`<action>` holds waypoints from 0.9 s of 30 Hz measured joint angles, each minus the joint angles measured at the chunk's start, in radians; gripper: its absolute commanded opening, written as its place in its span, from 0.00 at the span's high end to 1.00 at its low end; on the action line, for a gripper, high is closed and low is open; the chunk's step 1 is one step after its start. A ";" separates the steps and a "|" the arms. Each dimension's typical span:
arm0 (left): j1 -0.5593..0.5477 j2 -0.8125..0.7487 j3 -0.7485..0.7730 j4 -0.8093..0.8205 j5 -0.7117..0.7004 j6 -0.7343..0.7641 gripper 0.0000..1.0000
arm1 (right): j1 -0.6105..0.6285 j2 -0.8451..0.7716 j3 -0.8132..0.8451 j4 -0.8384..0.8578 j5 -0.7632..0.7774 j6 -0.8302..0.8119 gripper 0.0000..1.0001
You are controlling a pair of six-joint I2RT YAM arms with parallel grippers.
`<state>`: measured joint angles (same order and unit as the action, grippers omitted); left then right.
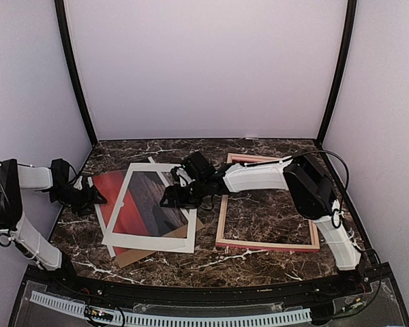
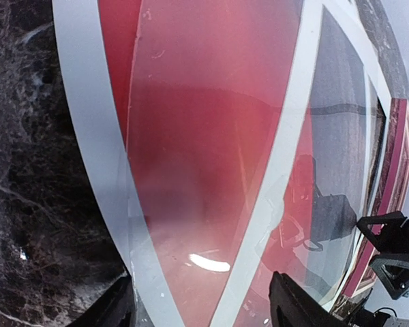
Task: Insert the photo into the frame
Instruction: Pick up the glass panel from the mat board.
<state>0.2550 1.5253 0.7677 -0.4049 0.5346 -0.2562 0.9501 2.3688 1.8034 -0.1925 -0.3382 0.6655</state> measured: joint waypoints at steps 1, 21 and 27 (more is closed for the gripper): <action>0.002 -0.015 -0.011 0.009 0.014 -0.005 0.36 | -0.003 -0.002 -0.002 -0.002 -0.002 -0.001 0.25; -0.001 -0.229 -0.090 0.080 0.253 -0.095 0.39 | -0.013 -0.013 -0.024 -0.004 -0.029 -0.087 0.24; -0.003 -0.288 -0.085 -0.009 0.202 -0.088 0.39 | -0.013 -0.013 -0.021 -0.012 -0.034 -0.093 0.24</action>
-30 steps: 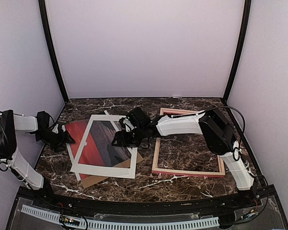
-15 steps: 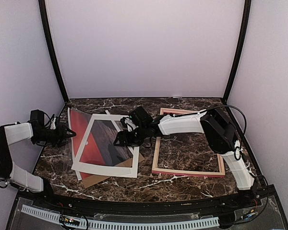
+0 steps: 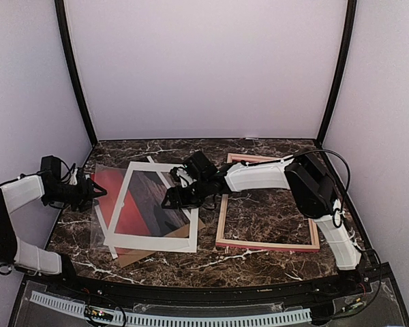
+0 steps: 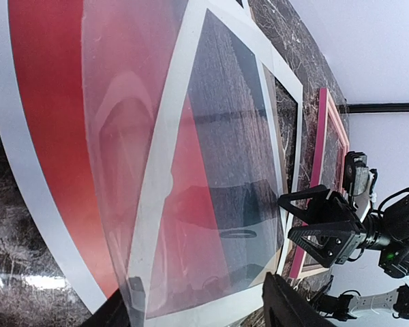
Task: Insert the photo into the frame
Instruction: Pick up the glass panel from the mat board.
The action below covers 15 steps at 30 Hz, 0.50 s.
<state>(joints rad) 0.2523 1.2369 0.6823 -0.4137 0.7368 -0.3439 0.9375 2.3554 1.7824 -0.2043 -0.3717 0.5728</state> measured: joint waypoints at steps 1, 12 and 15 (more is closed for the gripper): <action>0.000 -0.010 0.000 -0.011 -0.004 0.001 0.38 | 0.000 0.000 0.001 -0.002 -0.001 0.000 0.24; 0.000 -0.045 0.003 -0.070 -0.018 0.002 0.52 | 0.000 0.000 0.003 -0.006 -0.007 0.000 0.24; 0.000 -0.027 0.003 -0.059 -0.008 0.000 0.57 | -0.001 0.000 -0.001 -0.002 -0.014 0.000 0.24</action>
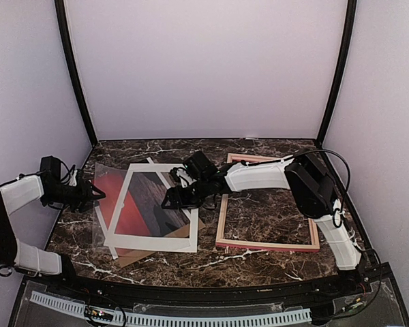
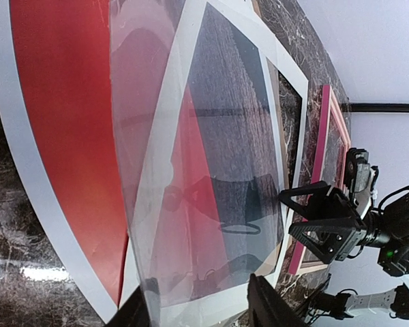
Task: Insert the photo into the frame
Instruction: Pick up the glass panel from the mat board.
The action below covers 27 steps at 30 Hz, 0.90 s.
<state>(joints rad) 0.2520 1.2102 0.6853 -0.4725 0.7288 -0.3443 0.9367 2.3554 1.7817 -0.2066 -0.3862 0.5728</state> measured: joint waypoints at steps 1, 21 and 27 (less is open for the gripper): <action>0.000 0.008 0.000 0.006 0.004 -0.002 0.60 | 0.000 0.000 -0.002 0.003 -0.004 0.000 0.24; -0.089 0.040 0.191 -0.031 0.011 0.021 1.00 | -0.038 -0.207 -0.189 -0.111 0.056 -0.040 0.18; -0.130 -0.066 0.338 -0.082 0.017 0.018 1.00 | -0.143 -0.489 -0.365 -0.194 0.243 -0.075 0.18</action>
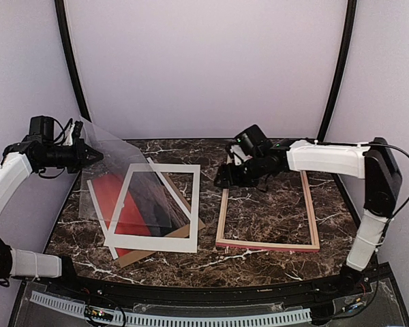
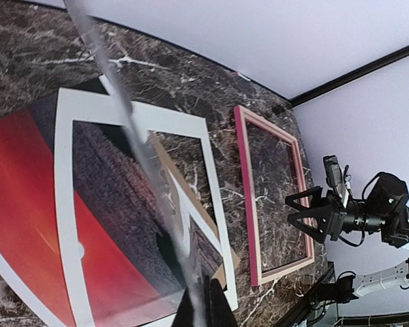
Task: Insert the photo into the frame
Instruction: Pick up the glass panel from the mat board, then move the frame body to the center of the board.
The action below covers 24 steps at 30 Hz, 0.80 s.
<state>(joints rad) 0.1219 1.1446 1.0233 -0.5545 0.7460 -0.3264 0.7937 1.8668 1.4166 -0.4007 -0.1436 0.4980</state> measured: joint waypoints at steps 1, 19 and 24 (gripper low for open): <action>-0.013 -0.012 0.021 -0.005 0.002 -0.005 1.00 | -0.031 -0.052 -0.045 -0.017 0.038 -0.004 0.18; -0.165 -0.056 0.153 -0.001 0.033 -0.142 1.00 | -0.640 -0.275 -0.508 -0.137 0.248 -0.134 0.38; -0.171 -0.058 0.154 0.008 0.031 -0.158 1.00 | -0.648 -0.210 -0.506 -0.110 0.238 -0.174 0.61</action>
<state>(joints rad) -0.0490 1.0866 1.1774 -0.5461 0.7773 -0.4839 0.1455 1.6566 0.9104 -0.5106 0.0940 0.3237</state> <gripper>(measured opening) 0.012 0.480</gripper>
